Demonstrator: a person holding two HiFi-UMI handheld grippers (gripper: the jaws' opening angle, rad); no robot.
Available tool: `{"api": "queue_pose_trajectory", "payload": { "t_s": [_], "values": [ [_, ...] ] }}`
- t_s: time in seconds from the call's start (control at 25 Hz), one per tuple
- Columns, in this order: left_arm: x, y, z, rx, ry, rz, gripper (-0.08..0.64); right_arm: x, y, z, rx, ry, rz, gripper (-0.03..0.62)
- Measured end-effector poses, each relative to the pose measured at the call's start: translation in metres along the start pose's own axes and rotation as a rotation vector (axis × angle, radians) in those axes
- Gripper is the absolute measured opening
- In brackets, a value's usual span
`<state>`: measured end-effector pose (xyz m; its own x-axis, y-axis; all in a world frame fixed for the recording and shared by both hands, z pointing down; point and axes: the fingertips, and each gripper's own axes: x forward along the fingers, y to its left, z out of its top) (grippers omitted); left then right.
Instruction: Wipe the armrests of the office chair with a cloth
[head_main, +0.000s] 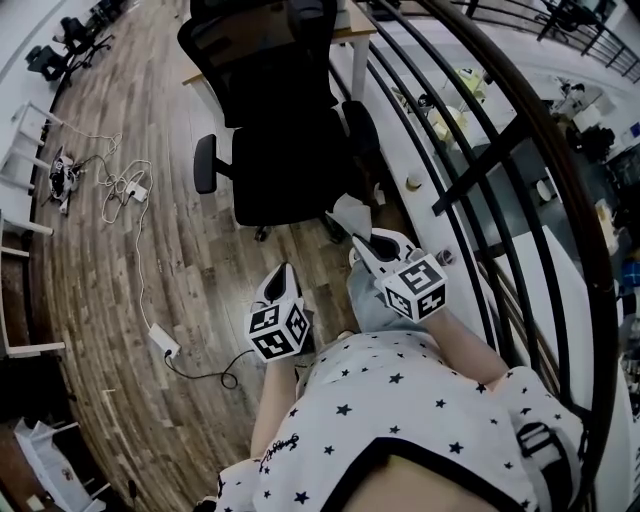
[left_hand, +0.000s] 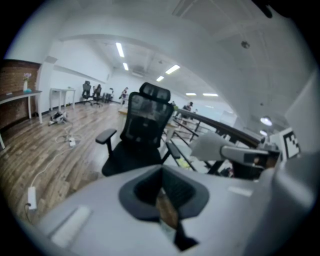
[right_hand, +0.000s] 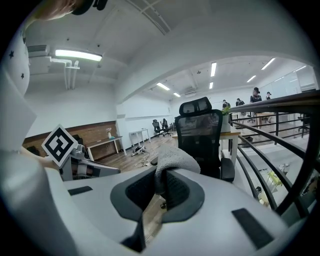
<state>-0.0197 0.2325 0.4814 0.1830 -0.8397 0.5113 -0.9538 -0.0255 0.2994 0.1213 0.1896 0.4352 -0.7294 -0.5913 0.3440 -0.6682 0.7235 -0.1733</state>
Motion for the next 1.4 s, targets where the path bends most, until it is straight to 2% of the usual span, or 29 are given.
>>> {"api": "queue_pose_trajectory", "payload": {
  "t_s": [0.68,1.4],
  "values": [
    [0.102,-0.015,0.081,-0.03,-0.001,0.034,0.006,0.072,-0.12,0.065,-0.015,0.005,0.029,0.029],
    [0.198,-0.026,0.123,-0.084,0.008,0.086,0.006,0.136,-0.245,0.074,-0.032,0.08,0.015,0.029]
  ]
}}
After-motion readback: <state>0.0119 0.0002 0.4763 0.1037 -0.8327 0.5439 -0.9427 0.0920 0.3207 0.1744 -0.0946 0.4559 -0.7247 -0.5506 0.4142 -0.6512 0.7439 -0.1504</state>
